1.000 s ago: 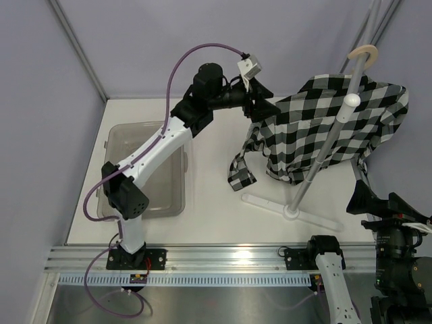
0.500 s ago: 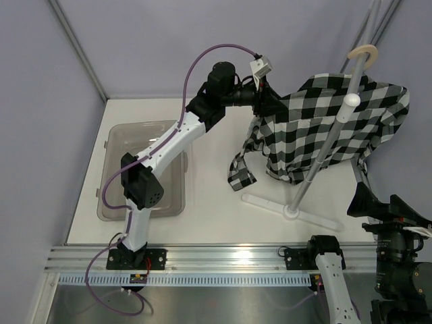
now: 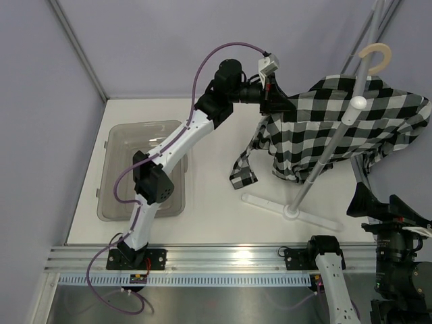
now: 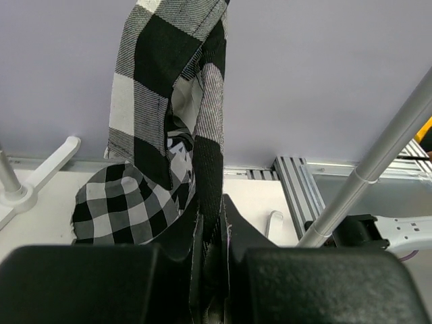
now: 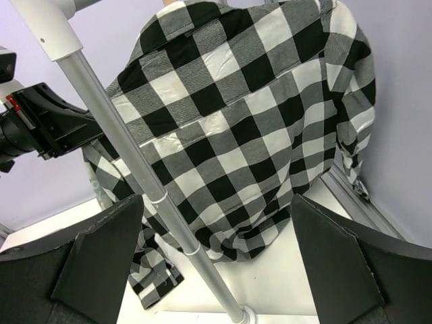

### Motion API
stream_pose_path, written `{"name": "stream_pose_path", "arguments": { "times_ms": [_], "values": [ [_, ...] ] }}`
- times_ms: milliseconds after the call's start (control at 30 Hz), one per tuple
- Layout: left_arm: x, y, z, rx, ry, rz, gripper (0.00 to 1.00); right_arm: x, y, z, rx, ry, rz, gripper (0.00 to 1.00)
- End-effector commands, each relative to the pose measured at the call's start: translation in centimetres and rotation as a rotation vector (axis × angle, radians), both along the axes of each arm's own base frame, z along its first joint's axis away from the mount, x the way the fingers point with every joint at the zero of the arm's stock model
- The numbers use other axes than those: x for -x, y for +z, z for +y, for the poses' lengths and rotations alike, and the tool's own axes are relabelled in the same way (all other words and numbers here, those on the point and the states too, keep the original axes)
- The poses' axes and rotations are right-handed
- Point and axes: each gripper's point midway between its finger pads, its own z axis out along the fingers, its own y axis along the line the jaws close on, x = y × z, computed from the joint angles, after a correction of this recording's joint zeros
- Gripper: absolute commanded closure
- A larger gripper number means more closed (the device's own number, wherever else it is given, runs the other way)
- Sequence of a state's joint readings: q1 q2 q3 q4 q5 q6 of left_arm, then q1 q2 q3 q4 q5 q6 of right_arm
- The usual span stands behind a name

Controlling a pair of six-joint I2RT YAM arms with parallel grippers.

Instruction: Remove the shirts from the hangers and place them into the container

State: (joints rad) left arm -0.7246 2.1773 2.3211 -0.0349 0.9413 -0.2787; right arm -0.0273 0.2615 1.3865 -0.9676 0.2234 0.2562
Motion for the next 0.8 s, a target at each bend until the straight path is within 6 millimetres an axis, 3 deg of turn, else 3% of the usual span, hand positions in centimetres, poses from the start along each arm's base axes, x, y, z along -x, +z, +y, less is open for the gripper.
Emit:
{"name": "stream_pose_path", "arguments": {
  "times_ms": [0, 200, 400, 500, 767],
  "values": [
    [2.4, 5.5, 0.3, 0.134, -0.087, -0.136, 1.0, -0.4, 0.0, 0.0, 0.019, 0.001, 0.01, 0.0],
    [2.6, 7.3, 0.4, 0.176, -0.092, -0.176, 1.0, -0.8, 0.3, 0.2, 0.015, 0.012, 0.004, 0.01],
    [2.1, 7.4, 0.2, 0.187, -0.091, -0.173, 1.0, -1.3, 0.6, 0.7, 0.01, 0.039, 0.006, 0.0],
    [1.9, 6.4, -0.1, 0.166, -0.098, -0.141, 1.0, -1.1, 0.9, 0.7, 0.004, 0.04, -0.001, 0.0],
    [2.9, 0.3, -1.7, 0.03, -0.184, -0.007, 1.0, -0.9, 0.9, -0.6, 0.001, -0.034, 0.019, 0.01]
  ]
}}
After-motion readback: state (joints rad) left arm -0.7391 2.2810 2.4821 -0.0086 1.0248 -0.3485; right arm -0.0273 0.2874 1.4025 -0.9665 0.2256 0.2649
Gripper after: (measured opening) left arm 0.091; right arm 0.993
